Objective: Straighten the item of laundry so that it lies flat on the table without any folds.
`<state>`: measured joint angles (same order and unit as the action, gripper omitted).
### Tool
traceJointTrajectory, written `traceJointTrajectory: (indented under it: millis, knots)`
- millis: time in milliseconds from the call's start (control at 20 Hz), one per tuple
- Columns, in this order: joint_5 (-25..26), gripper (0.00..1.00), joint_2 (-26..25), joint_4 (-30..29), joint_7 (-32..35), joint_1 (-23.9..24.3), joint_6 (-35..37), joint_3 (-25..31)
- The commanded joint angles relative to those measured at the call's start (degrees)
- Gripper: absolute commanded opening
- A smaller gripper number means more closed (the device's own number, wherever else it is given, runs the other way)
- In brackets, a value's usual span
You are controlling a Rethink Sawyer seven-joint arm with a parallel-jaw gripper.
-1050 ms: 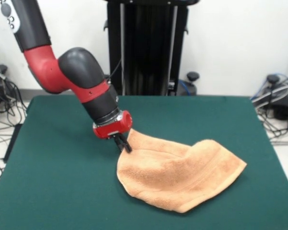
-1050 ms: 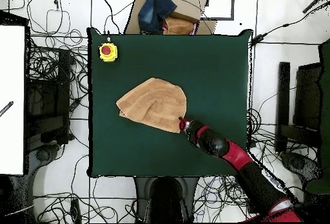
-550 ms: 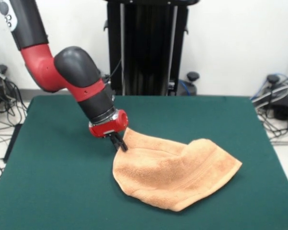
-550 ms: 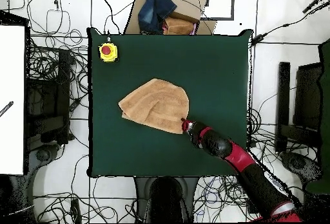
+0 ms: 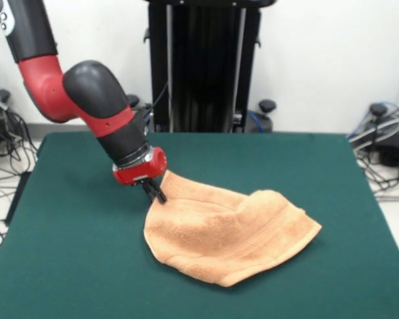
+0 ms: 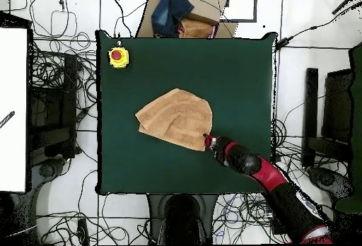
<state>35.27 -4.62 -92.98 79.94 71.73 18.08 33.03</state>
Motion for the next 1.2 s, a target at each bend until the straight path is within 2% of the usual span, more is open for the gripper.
traceJointTrajectory:
  millis: [50,100,400,800,1200]
  knots:
    - [2.7,0.00,-3.7,13.4,-20.5,1.3,16.9,-0.4]
    - [2.8,0.00,-5.7,13.9,-26.9,3.1,19.9,2.7]
    - [2.8,0.00,-4.9,15.0,-29.0,2.0,25.8,2.8]
    - [-2.3,0.00,-6.0,17.6,-33.5,-0.8,36.8,1.1]
    - [-2.1,0.00,-6.5,19.9,-35.2,-2.2,37.4,1.1]
